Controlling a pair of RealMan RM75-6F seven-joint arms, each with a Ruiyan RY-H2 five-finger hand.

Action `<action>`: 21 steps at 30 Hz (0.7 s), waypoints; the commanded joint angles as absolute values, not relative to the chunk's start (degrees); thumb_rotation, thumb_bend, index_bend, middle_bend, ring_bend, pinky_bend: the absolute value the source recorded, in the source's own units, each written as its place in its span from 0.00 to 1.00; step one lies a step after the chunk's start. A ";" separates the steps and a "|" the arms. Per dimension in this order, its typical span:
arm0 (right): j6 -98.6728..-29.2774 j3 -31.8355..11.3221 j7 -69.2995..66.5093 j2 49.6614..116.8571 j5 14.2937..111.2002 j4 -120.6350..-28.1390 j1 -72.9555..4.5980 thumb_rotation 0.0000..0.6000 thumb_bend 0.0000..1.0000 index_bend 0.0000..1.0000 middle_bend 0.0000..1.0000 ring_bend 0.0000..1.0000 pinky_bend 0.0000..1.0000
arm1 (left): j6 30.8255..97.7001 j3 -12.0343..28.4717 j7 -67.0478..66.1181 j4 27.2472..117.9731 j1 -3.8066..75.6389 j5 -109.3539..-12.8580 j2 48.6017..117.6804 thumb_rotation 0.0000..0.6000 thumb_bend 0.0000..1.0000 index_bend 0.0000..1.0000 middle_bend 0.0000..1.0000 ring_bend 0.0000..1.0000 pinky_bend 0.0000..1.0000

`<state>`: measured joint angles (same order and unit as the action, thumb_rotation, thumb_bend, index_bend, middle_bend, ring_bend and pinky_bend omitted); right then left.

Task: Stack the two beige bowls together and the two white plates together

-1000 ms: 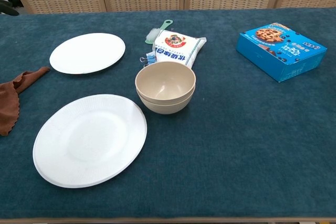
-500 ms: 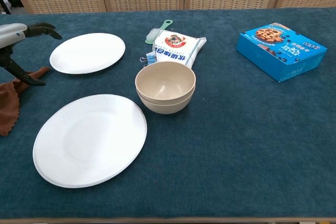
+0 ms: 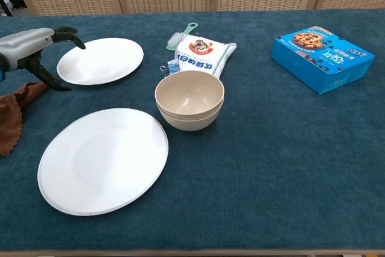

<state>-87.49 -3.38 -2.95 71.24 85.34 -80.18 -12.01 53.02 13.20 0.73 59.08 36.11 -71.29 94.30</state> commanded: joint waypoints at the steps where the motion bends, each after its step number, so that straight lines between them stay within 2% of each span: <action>1: -87.14 -3.69 -3.01 71.28 85.19 -80.09 -11.97 1.00 0.00 0.00 0.00 0.00 0.00 | 52.58 13.21 1.36 55.73 37.37 -71.25 96.77 1.00 0.17 0.24 0.00 0.00 0.00; 4: -86.70 -4.02 -3.28 71.32 85.00 -79.97 -11.91 1.00 0.00 0.00 0.00 0.00 0.00 | 52.93 13.33 1.91 52.87 38.12 -71.43 98.84 1.00 0.20 0.27 0.00 0.00 0.00; 9: -86.16 -4.40 -3.29 71.41 84.91 -79.76 -11.76 1.00 0.00 0.00 0.00 0.00 0.00 | 52.76 13.39 3.16 49.37 39.13 -71.55 101.32 1.00 0.25 0.38 0.00 0.00 0.00; 13: -86.01 -4.62 -3.26 71.42 85.02 -79.81 -11.63 1.00 0.00 0.00 0.00 0.00 0.00 | 52.55 13.28 3.72 47.54 39.68 -71.71 102.53 1.00 0.35 0.40 0.00 0.00 0.00; 21: -85.58 -5.04 -3.70 71.33 85.01 -79.95 -11.44 1.00 0.00 0.00 0.00 0.00 0.00 | 52.31 13.21 4.50 45.38 40.16 -71.67 103.83 1.00 0.38 0.42 0.00 0.00 0.00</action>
